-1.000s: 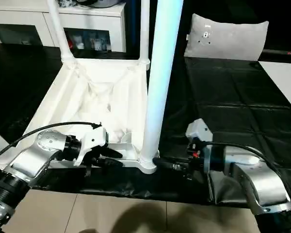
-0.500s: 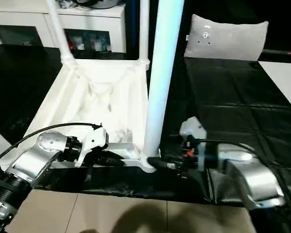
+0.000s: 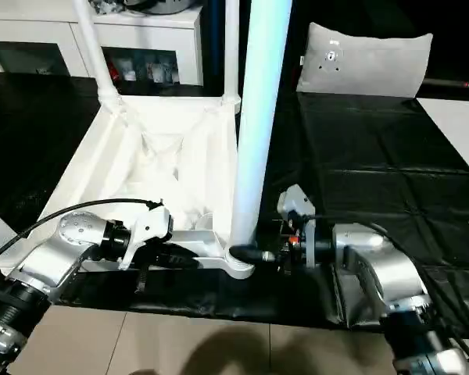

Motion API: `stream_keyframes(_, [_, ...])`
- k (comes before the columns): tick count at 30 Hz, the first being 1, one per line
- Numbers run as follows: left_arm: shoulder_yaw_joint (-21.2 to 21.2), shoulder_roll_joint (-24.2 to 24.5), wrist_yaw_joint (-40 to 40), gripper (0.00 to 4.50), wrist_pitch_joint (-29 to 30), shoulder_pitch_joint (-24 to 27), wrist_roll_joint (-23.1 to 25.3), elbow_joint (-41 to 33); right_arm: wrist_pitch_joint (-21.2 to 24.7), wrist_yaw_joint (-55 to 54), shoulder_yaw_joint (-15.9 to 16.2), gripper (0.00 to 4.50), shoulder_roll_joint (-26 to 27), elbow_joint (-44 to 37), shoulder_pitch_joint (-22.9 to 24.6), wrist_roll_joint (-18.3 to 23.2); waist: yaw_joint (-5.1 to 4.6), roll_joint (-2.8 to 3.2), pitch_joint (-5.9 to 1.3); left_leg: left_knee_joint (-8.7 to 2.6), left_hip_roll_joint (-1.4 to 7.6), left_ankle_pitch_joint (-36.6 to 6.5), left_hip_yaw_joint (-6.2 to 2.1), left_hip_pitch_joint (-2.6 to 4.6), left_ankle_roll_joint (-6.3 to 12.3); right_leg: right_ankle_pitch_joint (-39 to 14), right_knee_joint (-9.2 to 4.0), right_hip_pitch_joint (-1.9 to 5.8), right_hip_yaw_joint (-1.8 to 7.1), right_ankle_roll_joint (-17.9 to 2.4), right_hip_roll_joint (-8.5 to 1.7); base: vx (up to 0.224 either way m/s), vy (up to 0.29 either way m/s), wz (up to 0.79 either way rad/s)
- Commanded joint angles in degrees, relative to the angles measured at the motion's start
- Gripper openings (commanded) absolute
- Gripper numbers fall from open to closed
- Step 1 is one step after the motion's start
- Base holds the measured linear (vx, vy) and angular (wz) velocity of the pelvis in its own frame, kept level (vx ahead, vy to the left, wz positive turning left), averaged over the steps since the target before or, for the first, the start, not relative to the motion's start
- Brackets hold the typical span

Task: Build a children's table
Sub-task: Rotate leg to tighten

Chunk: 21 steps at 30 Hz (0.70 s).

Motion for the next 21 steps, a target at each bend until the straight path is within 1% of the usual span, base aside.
stream_keyframes(1, [1.2, 0.4, -0.9, 0.00, -0.5, 0.3, -0.6, 1.2, -0.8, 0.5, 0.5, 2.51, 0.0, 0.5, -1.1, -0.6, 0.40, -0.64, -3.40, -3.88, 1.81, -4.6, 0.17, -0.74, 3.02, -9.5, -4.80, 3.75, 2.55, -11.2, -4.29, 0.000, 0.000, 0.00])
stream_keyframes(2, [1.3, 0.4, -0.8, 0.00, -0.5, 0.3, -0.6, 1.3, -0.9, 0.8, 0.7, 2.43, 0.2, 0.7, -1.2, -0.5, 0.42, -0.40, -3.41, -3.91, 1.88, -4.6, 0.13, -0.67, 3.01, -9.7, -4.78, 3.70, 2.56, -11.1, -4.29, 0.000, 0.000, 0.00])
stream_keyframes(3, [1.4, 0.3, -0.6, 0.00, -0.4, 0.3, -0.6, 1.4, -0.9, 1.0, 0.8, 2.37, 0.2, 0.7, -1.3, -0.4, 0.40, -0.52, -3.44, -3.90, 1.90, -4.5, 0.15, -0.69, 3.04, -9.3, -4.75, 3.73, 2.56, -11.1, -4.28, 0.000, 0.000, 0.00])
stream_keyframes(5, [1.6, 0.1, 0.1, 0.00, 0.0, 0.2, -0.4, 1.5, -1.0, 1.2, 0.9, 2.21, 0.4, 0.6, -1.1, -0.3, 0.41, -0.39, -3.46, -3.91, 1.94, -4.5, 0.13, -0.69, 2.98, -8.9, -4.71, 3.70, 2.54, -11.2, -4.30, 0.000, 0.000, 0.00])
stream_keyframes(7, [2.1, -0.9, 2.8, 0.00, 1.9, -0.6, 0.1, 2.2, -0.7, 1.0, 1.0, 2.11, 1.0, 0.1, -0.5, -0.1, 0.33, -0.49, -3.41, -3.93, 1.87, -4.9, 0.18, -0.66, 2.88, -9.4, -4.79, 3.70, 2.51, -11.1, -4.18, 0.000, 0.000, 0.00])
stream_keyframes(8, [2.4, -1.7, 4.6, 0.00, 3.3, -1.0, 0.3, 2.2, -0.5, 0.3, 0.9, 2.09, 1.6, -0.3, 0.0, 0.0, 0.37, -0.36, -3.35, -3.97, 1.88, -5.2, 0.21, -0.61, 2.74, -10.2, -4.91, 3.63, 2.53, -11.0, -4.22, 0.000, 0.000, 0.00])
stream_keyframes(9, [2.7, -2.3, 5.7, 0.00, 4.2, -1.2, 0.4, 2.0, -0.2, -0.7, 0.9, 2.07, 2.2, -0.5, 0.2, -0.1, 0.43, -0.44, -3.32, -4.01, 1.86, -5.5, 0.16, -0.60, 2.59, -11.2, -5.01, 3.64, 2.53, -10.8, -4.23, 0.000, 0.000, 0.00])
stream_keyframes(10, [2.9, -2.7, 6.4, 0.00, 4.8, -1.3, 0.3, 1.8, 0.0, -1.4, 1.0, 2.05, 2.6, -0.6, 0.4, -0.2, 0.34, -0.21, -3.30, -4.05, 1.88, -5.7, 0.20, -0.63, 2.43, -11.7, -5.01, 3.60, 2.56, -10.8, -4.26, 0.000, 0.000, 0.00])
stream_keyframes(11, [3.3, -3.6, 7.6, 0.00, 6.2, -1.5, 0.1, 1.5, -0.3, -3.6, 1.1, 2.05, 3.5, -0.6, 0.6, -1.2, 0.40, -0.27, -3.29, -4.07, 1.88, -6.0, 0.14, -0.60, 2.28, -12.5, -5.18, 3.60, 2.49, -10.6, -4.29, 0.000, 0.000, 0.00])
stream_keyframes(12, [3.7, -4.7, 9.2, 0.00, 7.9, -1.7, -0.1, 0.8, -0.3, -7.1, 1.2, 2.04, 5.0, -0.2, 0.6, -2.6, 0.19, -0.14, -3.26, -4.23, 1.90, -6.4, 0.11, -0.65, 1.57, -13.9, -5.26, 3.60, 2.48, -10.2, -4.25, 0.000, 0.000, 0.00])
stream_keyframes(13, [3.9, -5.8, 10.9, 0.00, 9.2, -1.8, -0.1, 0.1, -0.1, -10.6, 1.1, 2.03, 6.6, 0.3, 0.6, -3.9, 0.08, -0.25, -3.20, -4.28, 1.79, -6.6, 0.06, -0.70, 1.46, -14.5, -5.40, 3.56, 2.41, -9.9, -4.18, 0.000, 0.000, 0.00])
stream_keyframes(14, [4.2, -6.9, 12.4, 0.00, 10.4, -1.9, -0.1, -0.4, 0.2, -13.6, 1.0, 2.02, 7.9, 0.8, 0.4, -4.8, -0.12, -0.12, -3.19, -4.34, 1.72, -7.1, 0.04, -0.62, 0.98, -15.8, -5.55, 3.50, 2.40, -9.3, -4.12, 0.000, 0.000, 0.00])
stream_keyframes(16, [4.9, -11.0, 18.4, 0.00, 14.3, -2.7, 0.2, -1.4, 1.4, -23.3, -0.6, 1.99, 13.2, 3.0, -0.8, -6.3, -0.81, -0.08, -3.16, -4.41, 1.48, -8.1, -0.01, -0.61, 0.05, -18.5, -5.80, 3.43, 2.38, -8.5, -4.10, 0.000, 0.000, 0.00])
stream_keyframes(17, [4.9, -11.3, 18.8, 0.00, 14.5, -2.8, 0.3, -1.4, 1.5, -23.9, -0.8, 1.99, 13.6, 3.2, -0.9, -6.3, -1.07, -0.14, -3.15, -4.38, 1.42, -8.0, 0.04, -0.62, -0.04, -18.6, -5.82, 3.33, 2.41, -8.5, -4.02, 0.000, 0.000, 0.00])
stream_keyframes(18, [5.3, -13.6, 21.7, 0.00, 15.9, -3.4, 0.6, -1.1, 2.0, -27.9, -1.8, 1.98, 16.0, 4.4, -1.8, -6.7, -1.24, -0.22, -3.14, -4.34, 1.28, -8.2, 0.00, -0.65, 0.21, -19.8, -6.07, 3.35, 2.38, -8.0, -3.97, 0.000, 0.000, 0.00])
stream_keyframes(19, [5.7, -15.5, 24.0, 0.00, 16.7, -4.0, 0.8, -0.6, 2.3, -31.3, -2.6, 1.98, 17.8, 5.5, -2.5, -7.1, -1.33, -0.07, -3.22, -4.30, 1.25, -7.8, -0.01, -0.67, 0.34, -19.9, -6.06, 3.26, 2.43, -8.0, -4.02, 0.000, 0.000, 0.00])
stream_keyframes(20, [6.1, -18.6, 28.2, 0.00, 17.1, -5.2, 1.5, 1.1, 2.5, -36.6, -4.0, 1.98, 20.6, 7.6, -4.0, -7.8, -1.44, 0.02, -3.18, -4.27, 1.21, -7.6, 0.04, -0.71, 0.38, -19.7, -6.13, 3.22, 2.47, -8.0, -3.89, 0.000, 0.000, 0.00])
stream_keyframes(21, [6.2, -18.9, 28.7, 0.00, 17.0, -5.4, 1.7, 1.4, 2.4, -37.3, -4.1, 1.98, 20.9, 7.9, -4.1, -8.0, -1.48, 0.07, -3.22, -4.24, 1.16, -7.4, 0.08, -0.68, 0.38, -19.4, -6.16, 3.12, 2.46, -8.0, -3.82, 0.000, 0.000, 0.00])
